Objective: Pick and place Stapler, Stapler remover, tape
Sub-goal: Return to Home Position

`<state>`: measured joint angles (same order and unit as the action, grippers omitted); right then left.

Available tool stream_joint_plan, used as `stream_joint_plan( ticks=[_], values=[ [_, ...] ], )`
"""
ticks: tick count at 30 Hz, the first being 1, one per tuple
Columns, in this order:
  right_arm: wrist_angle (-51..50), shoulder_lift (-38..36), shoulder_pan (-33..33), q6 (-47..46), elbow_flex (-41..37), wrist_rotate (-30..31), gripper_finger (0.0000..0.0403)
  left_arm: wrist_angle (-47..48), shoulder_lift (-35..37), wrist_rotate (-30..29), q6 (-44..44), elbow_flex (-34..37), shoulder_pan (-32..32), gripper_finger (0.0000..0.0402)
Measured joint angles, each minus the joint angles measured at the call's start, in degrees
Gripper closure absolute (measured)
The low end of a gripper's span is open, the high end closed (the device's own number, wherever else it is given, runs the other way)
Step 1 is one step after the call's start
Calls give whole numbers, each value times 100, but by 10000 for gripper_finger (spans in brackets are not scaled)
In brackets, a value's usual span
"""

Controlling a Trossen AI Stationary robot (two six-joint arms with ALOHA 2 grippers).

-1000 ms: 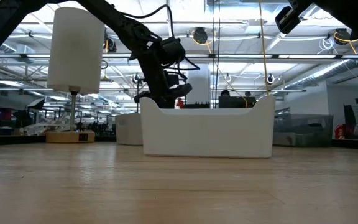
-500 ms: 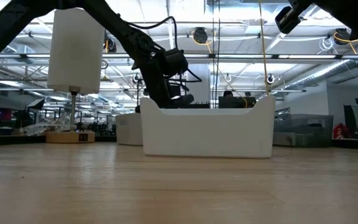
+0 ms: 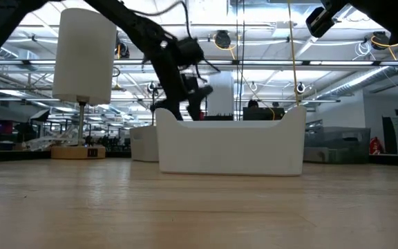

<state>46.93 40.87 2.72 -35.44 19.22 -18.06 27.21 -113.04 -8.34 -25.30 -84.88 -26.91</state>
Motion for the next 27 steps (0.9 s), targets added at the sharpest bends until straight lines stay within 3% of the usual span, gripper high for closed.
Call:
stream_joint_plan(
  ticks=[8, 14, 19, 23, 27],
  values=[
    [-7, 1, 2, -281, 0, -4, 280, 811, 1532, 425, 92, -4, 146, 154],
    [-486, 1, 2, -674, 2, -20, 280, 1628, 2678, -104, 552, -6, 1078, 153],
    [-949, 3, 2, -492, 2, -41, 280, 1770, 3374, -163, 1030, 47, 1963, 153],
    [-919, -118, -35, 87, 2, -472, 280, 1455, 4060, -170, 1054, 578, 2468, 153],
    [-1160, -417, -113, 266, 2, -862, 280, 704, 5043, -208, 687, 1735, 2813, 153]
  ],
)
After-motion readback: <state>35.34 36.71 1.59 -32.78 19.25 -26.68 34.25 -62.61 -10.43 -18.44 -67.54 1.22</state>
